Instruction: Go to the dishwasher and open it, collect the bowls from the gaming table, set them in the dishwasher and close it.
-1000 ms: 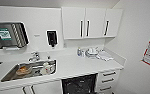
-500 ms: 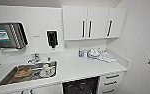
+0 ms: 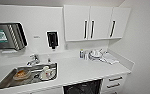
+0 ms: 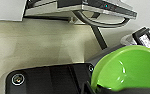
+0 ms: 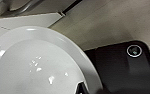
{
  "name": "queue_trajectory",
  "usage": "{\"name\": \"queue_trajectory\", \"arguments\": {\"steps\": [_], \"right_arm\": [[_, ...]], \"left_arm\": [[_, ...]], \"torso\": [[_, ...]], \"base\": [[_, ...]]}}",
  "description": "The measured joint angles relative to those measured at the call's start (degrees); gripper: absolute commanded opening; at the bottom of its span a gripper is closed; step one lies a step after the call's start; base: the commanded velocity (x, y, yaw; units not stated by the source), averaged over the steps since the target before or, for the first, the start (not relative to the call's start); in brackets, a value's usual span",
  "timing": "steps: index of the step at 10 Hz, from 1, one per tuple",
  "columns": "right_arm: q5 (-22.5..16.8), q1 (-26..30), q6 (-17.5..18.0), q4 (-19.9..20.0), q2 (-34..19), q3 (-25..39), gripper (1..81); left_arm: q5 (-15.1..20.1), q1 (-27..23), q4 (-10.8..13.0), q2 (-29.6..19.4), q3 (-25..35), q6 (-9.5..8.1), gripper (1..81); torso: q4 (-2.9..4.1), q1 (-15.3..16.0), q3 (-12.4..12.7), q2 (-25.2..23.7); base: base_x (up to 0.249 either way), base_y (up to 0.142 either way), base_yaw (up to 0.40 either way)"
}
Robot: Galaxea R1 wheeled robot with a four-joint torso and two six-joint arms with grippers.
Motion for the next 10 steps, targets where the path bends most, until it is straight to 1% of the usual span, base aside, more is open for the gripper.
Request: {"name": "queue_trajectory", "arguments": {"steps": [4, 5, 6, 7, 8, 10], "right_arm": [[0.0, 0.0, 0.0, 0.0, 0.0, 0.0, 1.0], [0.0, -0.3, 0.0, 0.0, 0.0, 0.0, 1.0], [-0.1, -0.5, 0.0, 0.0, 0.0, 0.0, 1.0], [0.0, -0.5, 0.0, 0.0, 0.0, 0.0, 1.0], [0.0, -0.5, 0.0, 0.0, 0.0, 0.0, 1.0], [0.0, -0.5, 0.0, 0.0, 0.0, 0.2, 1.0]], "left_arm": [[0.7, -0.1, 0.0, 0.3, 0.0, -0.05, 1.0], [1.0, -0.2, 0.0, 0.3, 0.0, -0.89, 1.0], [1.3, -0.7, 0.0, 0.3, 0.0, -2.51, 1.0], [2.8, -1.8, 0.0, 0.3, 0.0, -3.08, 1.0], [4.3, -3.2, 0.0, 0.3, 0.1, -4.11, 1.0], [6.5, -5.7, 0.0, -0.6, 2.1, -4.57, 1.0]], "torso": [[0.0, 0.0, 0.0, 0.0], [0.0, 0.0, 0.0, 0.0], [0.0, 0.0, 0.0, 0.0], [0.0, 0.0, 0.0, 0.0], [0.0, 0.0, 0.0, 0.0], [0.0, 0.0, 0.0, 0.0]], "base": [[0.0, 0.0, 0.0], [0.0, 0.0, 0.0], [0.0, 0.0, 0.0], [0.0, 0.0, 0.0], [0.0, 0.0, 0.0], [0.0, 0.0, 0.0]]}}
